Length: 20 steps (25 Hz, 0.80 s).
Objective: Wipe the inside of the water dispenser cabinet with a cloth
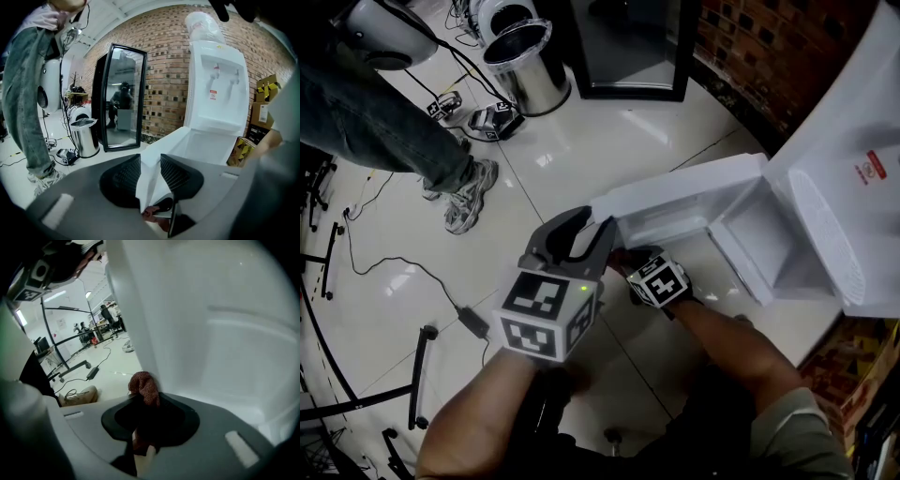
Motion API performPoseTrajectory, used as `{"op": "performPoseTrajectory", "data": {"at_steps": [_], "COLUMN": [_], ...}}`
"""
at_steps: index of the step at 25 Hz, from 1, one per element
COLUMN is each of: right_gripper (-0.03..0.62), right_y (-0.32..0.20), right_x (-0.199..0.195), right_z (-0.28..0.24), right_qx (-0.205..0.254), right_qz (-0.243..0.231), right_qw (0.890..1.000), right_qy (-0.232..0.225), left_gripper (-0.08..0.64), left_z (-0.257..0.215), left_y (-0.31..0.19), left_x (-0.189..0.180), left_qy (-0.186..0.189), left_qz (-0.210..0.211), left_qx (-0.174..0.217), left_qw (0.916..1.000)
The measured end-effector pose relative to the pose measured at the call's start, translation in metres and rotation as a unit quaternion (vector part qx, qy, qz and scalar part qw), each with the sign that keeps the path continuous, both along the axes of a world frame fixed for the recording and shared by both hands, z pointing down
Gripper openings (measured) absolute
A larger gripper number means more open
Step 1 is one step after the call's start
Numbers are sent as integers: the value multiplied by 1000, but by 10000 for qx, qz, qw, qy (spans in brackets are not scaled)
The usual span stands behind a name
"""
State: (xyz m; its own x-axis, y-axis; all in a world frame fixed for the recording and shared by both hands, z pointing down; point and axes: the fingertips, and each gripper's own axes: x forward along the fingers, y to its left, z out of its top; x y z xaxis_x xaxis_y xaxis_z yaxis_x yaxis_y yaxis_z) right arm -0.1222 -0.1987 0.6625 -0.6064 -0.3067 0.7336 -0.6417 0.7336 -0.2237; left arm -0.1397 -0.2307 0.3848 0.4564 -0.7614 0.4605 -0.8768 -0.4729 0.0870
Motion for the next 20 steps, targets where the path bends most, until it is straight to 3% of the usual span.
{"op": "performPoseTrajectory", "data": {"at_steps": [4,8,14,20], "right_gripper": [98,98,98,98], "right_y": [-21,-44,-73,-84], "right_x": [17,50,119,183], "right_z": [13,21,24,26], "right_qx": [-44,-18,80,128], "right_qz": [521,1363,2454,3476], "right_qw": [9985,9902,9682,9356], "right_qy": [149,291,484,605], "left_gripper": [132,132,132,132], "left_z": [-1,-2,-1,-3], "left_y": [-1,-2,-3,-7], "left_x": [-2,-3,-3,-5], "left_qy": [57,110,115,117], "left_qz": [21,71,110,143], "left_qx": [-17,-19,-49,-31], "left_qw": [10000,9999,9999,9998]}}
